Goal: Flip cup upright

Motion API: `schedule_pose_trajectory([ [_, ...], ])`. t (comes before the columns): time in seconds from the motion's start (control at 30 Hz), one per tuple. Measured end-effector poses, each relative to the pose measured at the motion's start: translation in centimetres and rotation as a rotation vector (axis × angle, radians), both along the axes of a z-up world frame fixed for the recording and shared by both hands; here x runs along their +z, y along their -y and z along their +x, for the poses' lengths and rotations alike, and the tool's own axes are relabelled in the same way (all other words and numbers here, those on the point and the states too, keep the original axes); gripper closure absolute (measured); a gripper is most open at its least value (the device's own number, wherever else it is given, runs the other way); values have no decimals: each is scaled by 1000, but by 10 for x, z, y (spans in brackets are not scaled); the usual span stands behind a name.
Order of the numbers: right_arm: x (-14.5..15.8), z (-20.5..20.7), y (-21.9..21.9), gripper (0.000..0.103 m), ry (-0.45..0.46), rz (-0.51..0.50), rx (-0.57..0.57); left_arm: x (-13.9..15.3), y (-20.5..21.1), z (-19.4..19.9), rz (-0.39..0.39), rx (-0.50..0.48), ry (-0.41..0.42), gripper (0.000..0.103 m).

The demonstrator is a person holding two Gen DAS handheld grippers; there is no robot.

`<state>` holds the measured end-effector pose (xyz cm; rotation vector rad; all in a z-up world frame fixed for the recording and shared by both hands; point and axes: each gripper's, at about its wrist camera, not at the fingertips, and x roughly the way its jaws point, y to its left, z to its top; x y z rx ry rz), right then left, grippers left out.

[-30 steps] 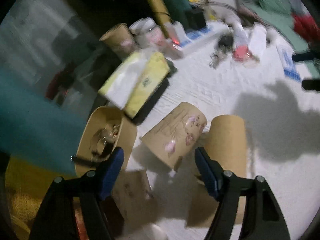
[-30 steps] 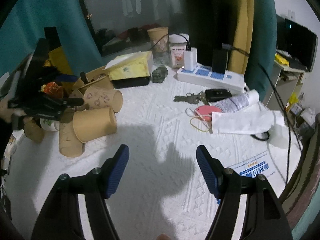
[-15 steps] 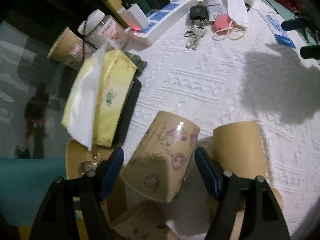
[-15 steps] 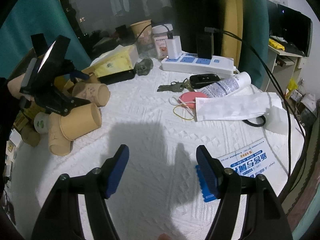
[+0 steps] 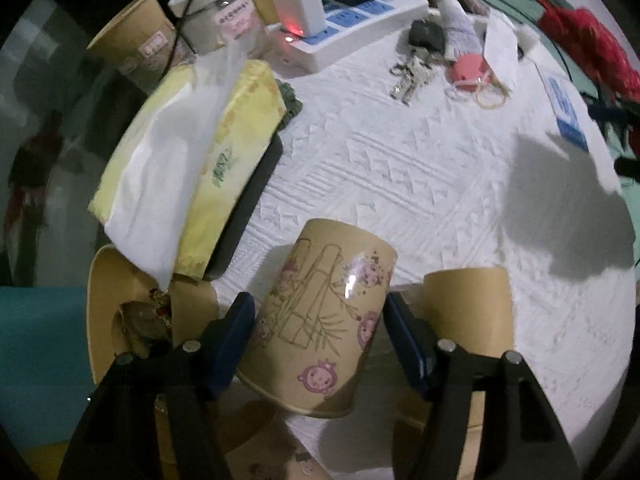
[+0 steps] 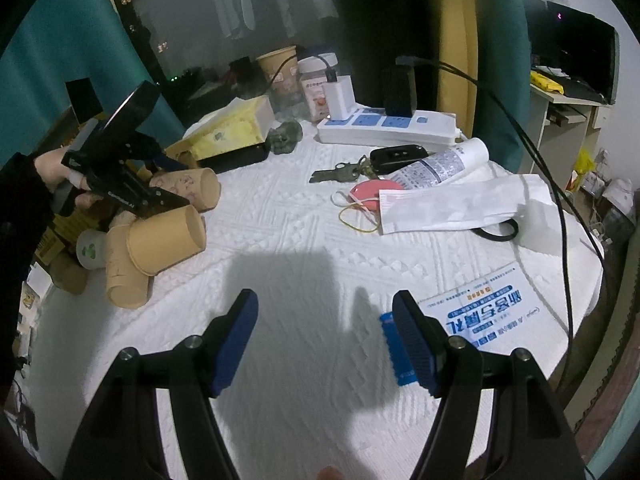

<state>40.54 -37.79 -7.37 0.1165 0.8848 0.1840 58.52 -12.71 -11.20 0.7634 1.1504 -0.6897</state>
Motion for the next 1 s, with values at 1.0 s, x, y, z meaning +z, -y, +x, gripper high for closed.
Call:
schedule_pose_trajectory([
  [1.0, 6, -194, -80, 36, 34, 128, 120, 38, -1, -365, -53, -150, 33, 38],
])
